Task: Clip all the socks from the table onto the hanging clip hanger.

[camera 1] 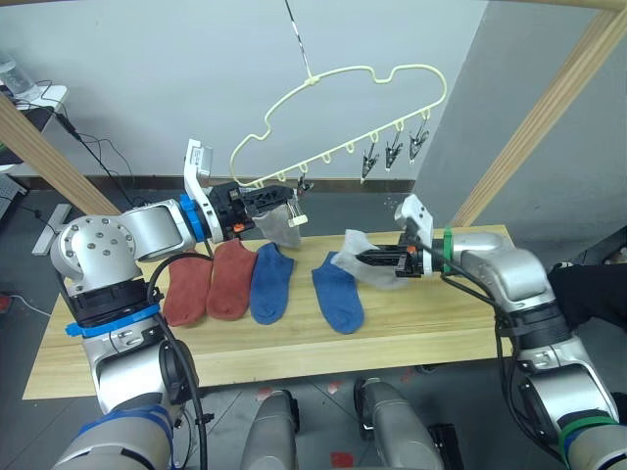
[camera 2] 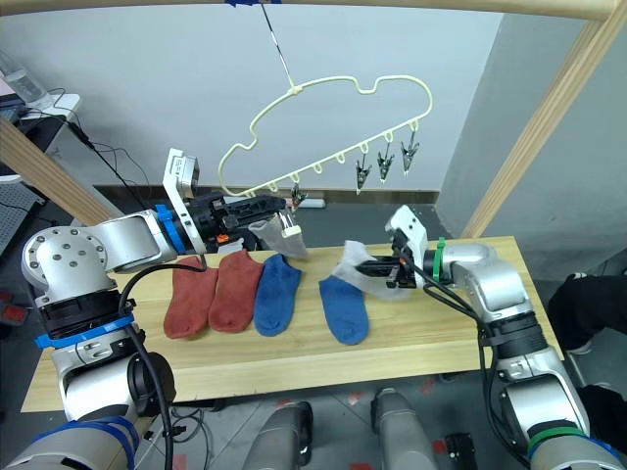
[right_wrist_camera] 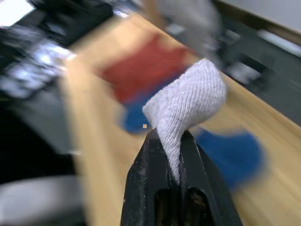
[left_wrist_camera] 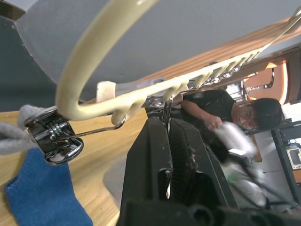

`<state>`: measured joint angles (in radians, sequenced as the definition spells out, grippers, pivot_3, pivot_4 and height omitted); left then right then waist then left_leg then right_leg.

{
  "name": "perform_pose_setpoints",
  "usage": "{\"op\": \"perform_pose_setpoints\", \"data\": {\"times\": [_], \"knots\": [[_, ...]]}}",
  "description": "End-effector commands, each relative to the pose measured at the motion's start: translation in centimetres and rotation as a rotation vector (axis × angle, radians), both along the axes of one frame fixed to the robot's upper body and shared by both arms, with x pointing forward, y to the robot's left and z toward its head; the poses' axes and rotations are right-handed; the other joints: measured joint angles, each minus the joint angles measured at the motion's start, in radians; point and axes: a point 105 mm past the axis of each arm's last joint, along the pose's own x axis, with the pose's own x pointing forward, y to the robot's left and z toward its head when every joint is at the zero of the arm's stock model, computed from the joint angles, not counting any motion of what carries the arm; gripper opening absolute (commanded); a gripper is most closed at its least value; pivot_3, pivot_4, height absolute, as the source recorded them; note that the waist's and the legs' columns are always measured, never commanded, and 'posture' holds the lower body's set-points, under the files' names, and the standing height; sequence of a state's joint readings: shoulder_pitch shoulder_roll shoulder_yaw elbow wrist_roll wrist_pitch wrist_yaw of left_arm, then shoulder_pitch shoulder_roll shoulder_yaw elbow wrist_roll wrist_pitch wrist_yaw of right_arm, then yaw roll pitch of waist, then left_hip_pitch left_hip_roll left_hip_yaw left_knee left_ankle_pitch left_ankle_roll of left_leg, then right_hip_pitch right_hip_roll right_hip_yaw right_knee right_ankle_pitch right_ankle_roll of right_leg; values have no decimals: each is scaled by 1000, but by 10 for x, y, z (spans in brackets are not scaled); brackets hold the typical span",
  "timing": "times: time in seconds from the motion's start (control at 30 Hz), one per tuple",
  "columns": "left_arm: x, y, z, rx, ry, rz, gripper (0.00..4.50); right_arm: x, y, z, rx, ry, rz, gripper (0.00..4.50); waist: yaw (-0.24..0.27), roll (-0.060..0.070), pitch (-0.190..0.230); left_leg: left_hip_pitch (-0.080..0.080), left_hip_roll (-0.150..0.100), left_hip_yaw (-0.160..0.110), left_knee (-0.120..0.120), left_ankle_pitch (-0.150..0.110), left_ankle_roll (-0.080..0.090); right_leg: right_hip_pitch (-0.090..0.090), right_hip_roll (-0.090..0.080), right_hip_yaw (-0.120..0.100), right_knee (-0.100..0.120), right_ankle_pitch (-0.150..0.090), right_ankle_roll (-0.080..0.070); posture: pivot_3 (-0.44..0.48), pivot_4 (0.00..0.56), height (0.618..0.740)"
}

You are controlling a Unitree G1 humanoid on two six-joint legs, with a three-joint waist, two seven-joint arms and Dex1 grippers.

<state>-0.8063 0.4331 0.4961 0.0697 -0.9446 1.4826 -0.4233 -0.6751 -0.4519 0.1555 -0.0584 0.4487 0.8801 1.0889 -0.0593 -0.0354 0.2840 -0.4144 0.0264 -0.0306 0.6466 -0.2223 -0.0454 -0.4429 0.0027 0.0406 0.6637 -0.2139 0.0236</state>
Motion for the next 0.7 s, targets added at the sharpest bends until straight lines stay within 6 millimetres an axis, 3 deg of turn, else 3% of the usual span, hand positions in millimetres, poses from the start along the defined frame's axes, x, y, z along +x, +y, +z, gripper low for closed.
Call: {"op": "perform_pose_setpoints", "data": {"times": [0.03, 0.4, 0.7], "knots": [[-2, -3, -1, -2, 4, -13, 0, -15, 14, 11, 46, 40, 63, 29, 2, 0, 0, 0, 0, 0, 0, 0, 0, 0, 0, 0, 0, 0, 1, -26, 249, 740], [-5, -7, 5, -43, 4, -36, 0, 3, 48, 13, 69, -4, 52, 29, 3, 0, 0, -1, 0, 1, 0, 0, 0, -1, -1, 1, -1, 0, 0, -16, 259, 740], [-6, -6, 3, -34, 14, -34, 0, 6, 50, 22, 91, -26, 55, 29, 4, 0, 0, -1, 0, 1, 0, 0, 0, -1, -1, 1, -1, 1, -2, -14, 266, 740]]}}
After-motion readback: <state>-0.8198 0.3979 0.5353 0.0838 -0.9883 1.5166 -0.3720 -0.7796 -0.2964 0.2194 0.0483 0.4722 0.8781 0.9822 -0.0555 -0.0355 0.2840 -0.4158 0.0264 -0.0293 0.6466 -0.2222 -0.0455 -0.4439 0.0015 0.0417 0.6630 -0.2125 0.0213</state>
